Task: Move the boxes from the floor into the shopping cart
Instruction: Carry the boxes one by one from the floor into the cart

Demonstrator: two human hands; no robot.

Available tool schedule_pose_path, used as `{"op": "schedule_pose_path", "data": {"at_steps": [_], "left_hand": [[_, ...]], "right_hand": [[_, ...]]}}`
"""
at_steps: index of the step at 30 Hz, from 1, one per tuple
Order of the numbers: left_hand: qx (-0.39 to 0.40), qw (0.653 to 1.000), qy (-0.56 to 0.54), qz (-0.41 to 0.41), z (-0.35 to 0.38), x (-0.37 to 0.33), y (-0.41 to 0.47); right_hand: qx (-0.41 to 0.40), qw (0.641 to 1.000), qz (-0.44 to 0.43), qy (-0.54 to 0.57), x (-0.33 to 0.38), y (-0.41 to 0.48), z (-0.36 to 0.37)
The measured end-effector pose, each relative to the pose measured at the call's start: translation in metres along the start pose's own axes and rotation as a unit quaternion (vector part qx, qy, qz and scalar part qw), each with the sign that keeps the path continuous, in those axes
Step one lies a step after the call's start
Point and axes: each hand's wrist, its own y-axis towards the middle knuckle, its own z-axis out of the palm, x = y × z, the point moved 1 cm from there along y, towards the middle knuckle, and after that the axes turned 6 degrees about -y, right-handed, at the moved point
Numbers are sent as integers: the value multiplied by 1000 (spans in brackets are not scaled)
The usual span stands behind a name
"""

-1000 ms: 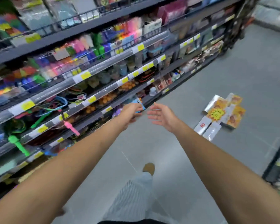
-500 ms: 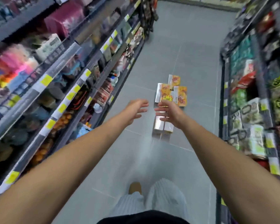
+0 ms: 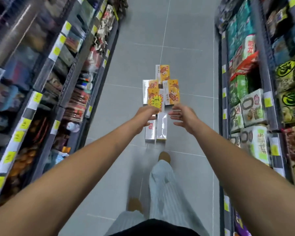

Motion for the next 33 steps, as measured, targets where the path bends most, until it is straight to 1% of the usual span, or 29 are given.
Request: {"op": "schedule_pose_path", "data": {"at_steps": [5, 10, 12, 15, 18, 20, 24, 28, 31, 33], "left_hand": [[-11, 999, 13, -51, 37, -14, 78], [-16, 994, -34, -98, 53, 0, 140], [-33, 990, -65, -119, 57, 14, 167], [-68, 986, -97, -120, 60, 46, 211], [-98, 983, -106, -116, 61, 81, 257], [-102, 983, -100, -118, 60, 101, 285], [-75, 986, -80, -129, 57, 145, 354], [-81, 986, -31, -145, 48, 199, 430], [-81, 987, 4, -137, 44, 230, 464], [-95, 987, 29, -125, 38, 253, 486]], "right_hand": [[5, 998, 60, 5, 10, 78, -32], [-17, 996, 85, -3, -8, 133, -38], [-26, 995, 100, -12, -25, 159, -38], [-36, 990, 134, -26, -57, 201, -34], [-45, 986, 153, -44, -93, 249, -28], [-49, 985, 152, -59, -113, 278, -24], [-49, 980, 169, -89, -159, 341, -7], [-43, 975, 182, -122, -210, 409, 14], [-44, 971, 192, -132, -243, 447, 28], [-50, 965, 203, -157, -267, 473, 41]]}}
